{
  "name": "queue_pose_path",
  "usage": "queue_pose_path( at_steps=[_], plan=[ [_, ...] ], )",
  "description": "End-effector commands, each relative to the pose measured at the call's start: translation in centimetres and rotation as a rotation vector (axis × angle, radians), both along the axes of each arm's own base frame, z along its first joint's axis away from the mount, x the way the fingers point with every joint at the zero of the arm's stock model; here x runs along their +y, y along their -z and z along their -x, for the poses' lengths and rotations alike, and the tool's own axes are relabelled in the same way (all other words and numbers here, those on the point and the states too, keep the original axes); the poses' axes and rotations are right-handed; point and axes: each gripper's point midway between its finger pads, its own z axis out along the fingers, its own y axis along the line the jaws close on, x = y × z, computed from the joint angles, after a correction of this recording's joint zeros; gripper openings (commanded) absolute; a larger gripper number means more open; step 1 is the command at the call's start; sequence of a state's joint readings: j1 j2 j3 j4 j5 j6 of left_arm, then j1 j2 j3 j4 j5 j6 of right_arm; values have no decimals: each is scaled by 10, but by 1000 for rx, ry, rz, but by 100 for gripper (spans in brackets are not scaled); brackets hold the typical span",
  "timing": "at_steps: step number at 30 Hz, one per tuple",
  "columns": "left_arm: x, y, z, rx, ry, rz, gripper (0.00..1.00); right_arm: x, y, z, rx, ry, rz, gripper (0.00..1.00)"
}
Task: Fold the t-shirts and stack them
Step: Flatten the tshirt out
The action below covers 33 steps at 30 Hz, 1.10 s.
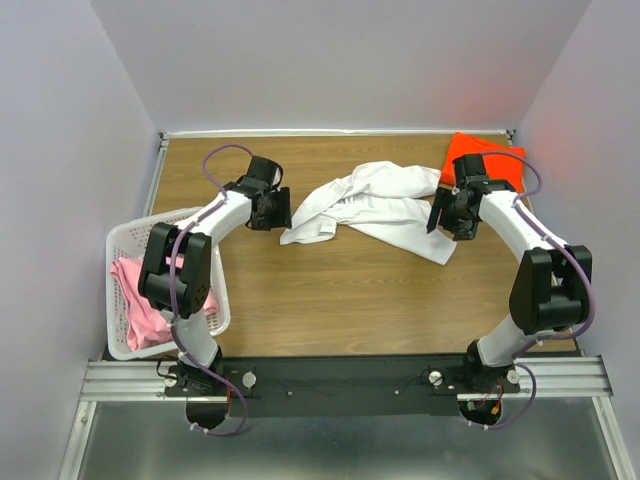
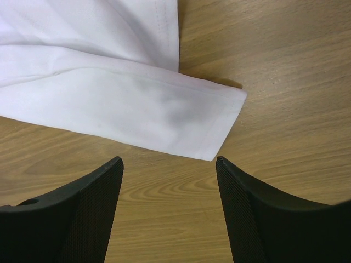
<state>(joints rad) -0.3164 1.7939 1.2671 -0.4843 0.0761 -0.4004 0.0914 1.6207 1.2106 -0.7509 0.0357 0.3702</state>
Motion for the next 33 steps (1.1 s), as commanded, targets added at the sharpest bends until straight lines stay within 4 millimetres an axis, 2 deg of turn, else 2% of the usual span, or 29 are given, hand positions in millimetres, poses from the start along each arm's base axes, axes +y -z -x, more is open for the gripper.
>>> queue_pose_path(
  at_steps=[1,8,13,16,21,23,24,25,26,28,33],
  plan=[
    [11,7,18,27,6,-55,66,4,4,-1,13,18,-31,75],
    [8,27,23,67,24,-59,63,5,4,-2,14,8,-34,76],
    [4,32,15,63,32,-60,57,4,6,-2,18,12,-33,76],
    [2,36,9,62,43,-77,49,5,5,-1,15,12,-34,76],
    [-1,38,-3,43,44,-103,49,4,5,1,17,17,-34,77],
    [-6,39,-7,38,52,-104,45,3,6,1,16,18,-31,77],
    [-9,43,-7,44,58,-98,38,3,7,1,18,18,-29,77],
    [-11,43,-8,43,62,-92,22,3,8,1,17,20,-27,77],
    [-14,44,-7,46,73,-76,13,2,9,1,20,19,-24,77],
    [-18,41,-9,43,73,-59,0,0,14,1,22,20,-9,77],
    [-16,21,-23,-4,48,-47,0,-15,26,4,39,56,51,77]
  ],
)
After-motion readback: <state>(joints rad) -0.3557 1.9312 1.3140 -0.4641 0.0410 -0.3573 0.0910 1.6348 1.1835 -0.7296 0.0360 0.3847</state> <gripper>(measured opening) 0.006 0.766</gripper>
